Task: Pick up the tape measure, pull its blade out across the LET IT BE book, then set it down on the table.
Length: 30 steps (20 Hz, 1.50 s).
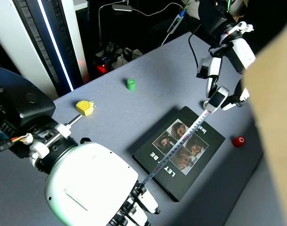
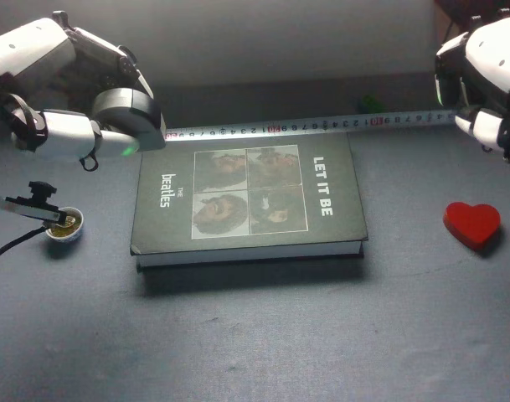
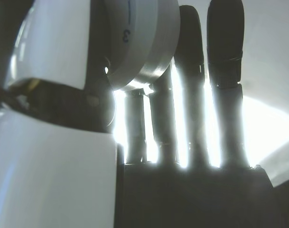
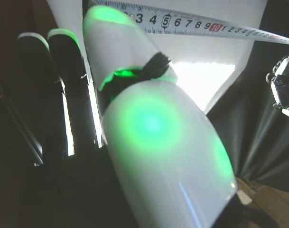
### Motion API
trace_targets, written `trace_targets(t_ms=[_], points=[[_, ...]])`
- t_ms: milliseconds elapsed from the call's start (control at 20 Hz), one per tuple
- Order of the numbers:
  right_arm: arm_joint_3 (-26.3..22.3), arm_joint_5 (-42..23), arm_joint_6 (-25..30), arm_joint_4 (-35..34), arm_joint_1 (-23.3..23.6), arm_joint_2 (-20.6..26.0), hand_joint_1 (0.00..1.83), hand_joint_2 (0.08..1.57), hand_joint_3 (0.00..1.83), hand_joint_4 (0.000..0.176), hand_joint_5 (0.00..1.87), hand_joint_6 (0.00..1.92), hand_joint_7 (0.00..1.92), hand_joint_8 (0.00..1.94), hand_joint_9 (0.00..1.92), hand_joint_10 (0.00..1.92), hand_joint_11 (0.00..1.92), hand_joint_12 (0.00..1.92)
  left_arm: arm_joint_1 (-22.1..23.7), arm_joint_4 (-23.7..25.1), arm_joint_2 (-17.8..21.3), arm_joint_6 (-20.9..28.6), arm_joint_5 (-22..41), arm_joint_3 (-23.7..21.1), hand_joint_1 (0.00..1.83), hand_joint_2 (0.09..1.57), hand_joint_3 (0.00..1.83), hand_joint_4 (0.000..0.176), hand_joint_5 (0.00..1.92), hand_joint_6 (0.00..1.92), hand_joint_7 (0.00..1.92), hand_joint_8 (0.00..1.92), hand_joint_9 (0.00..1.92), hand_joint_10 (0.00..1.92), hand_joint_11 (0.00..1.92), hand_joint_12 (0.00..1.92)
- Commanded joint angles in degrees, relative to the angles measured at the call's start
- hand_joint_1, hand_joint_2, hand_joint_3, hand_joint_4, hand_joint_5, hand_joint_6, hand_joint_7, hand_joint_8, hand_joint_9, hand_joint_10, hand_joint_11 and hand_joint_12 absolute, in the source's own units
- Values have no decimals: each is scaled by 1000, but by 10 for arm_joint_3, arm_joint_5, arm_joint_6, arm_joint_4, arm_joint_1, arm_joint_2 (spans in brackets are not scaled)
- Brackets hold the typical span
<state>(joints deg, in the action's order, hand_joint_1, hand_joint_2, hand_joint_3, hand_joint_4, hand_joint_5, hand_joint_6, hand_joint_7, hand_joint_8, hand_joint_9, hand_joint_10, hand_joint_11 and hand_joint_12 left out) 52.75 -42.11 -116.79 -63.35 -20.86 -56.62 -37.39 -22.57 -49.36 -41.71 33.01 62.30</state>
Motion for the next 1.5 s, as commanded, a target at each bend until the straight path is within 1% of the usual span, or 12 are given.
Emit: trace_targets(t_ms=[0,50,100,150,250,400,600,950,1000,1100,1300,1450], points=[[4,-58,-5,31,8,5,901,1216,0,0,506,607,665,658,540,676,357,1287,5,-2,8,0,72,3,1388,1075,0,0,1005,731,1108,800,980,1165,955,979],[4,-58,-5,31,8,4,901,1216,0,0,506,607,665,658,540,676,357,1287,4,-1,9,0,70,3,1388,1075,0,0,1005,731,1108,800,980,1165,955,979],[4,-57,-5,32,7,3,533,1094,0,0,228,186,319,182,265,245,71,965,4,-1,9,0,70,3,1388,1075,0,0,1010,718,1106,801,979,1174,955,981],[4,-56,-6,32,6,1,318,1037,0,3,101,11,154,10,146,25,2,625,4,-1,9,0,69,3,1388,1075,0,0,1012,717,1106,791,981,1181,960,986],[2,-53,-7,33,-2,-4,64,1027,0,27,6,0,31,0,30,0,0,360,5,-1,9,0,68,4,1389,1074,0,0,1011,718,1108,787,982,1180,961,988],[-6,-53,-9,35,-21,-16,0,950,0,42,0,0,0,0,0,0,0,137,6,2,9,-1,63,6,1389,1075,0,0,1010,715,1108,787,981,1180,960,989],[-41,-55,-5,37,-14,-18,0,947,0,41,0,0,0,0,0,0,0,115,6,7,10,-2,54,9,1389,1070,0,0,1047,667,1105,791,984,1176,954,992],[-167,-74,31,43,9,21,0,955,0,42,0,0,0,0,0,0,0,164,3,2,7,-9,9,43,1388,1078,0,0,1004,708,1103,805,976,1190,950,984],[-175,-72,46,63,5,27,0,954,0,41,0,0,0,0,0,0,0,177,-1,-3,6,-9,11,46,1388,1078,0,0,1006,708,1108,802,967,1195,947,983],[-188,-73,117,191,-23,48,0,955,0,41,0,0,0,0,0,0,0,195,-19,-24,2,-9,28,54,1387,1077,0,0,1023,692,1101,818,963,1196,948,986],[-236,-100,104,202,-53,89,0,970,4,39,0,0,0,0,0,0,0,234,-45,-31,-4,-2,38,73,1387,1082,1,0,979,744,1095,810,977,1194,955,997],[-258,-124,84,179,-48,95,0,978,5,39,0,0,0,0,0,0,0,258,-70,-31,-15,14,48,91,1387,1083,0,0,969,770,1083,814,992,1180,958,994]])
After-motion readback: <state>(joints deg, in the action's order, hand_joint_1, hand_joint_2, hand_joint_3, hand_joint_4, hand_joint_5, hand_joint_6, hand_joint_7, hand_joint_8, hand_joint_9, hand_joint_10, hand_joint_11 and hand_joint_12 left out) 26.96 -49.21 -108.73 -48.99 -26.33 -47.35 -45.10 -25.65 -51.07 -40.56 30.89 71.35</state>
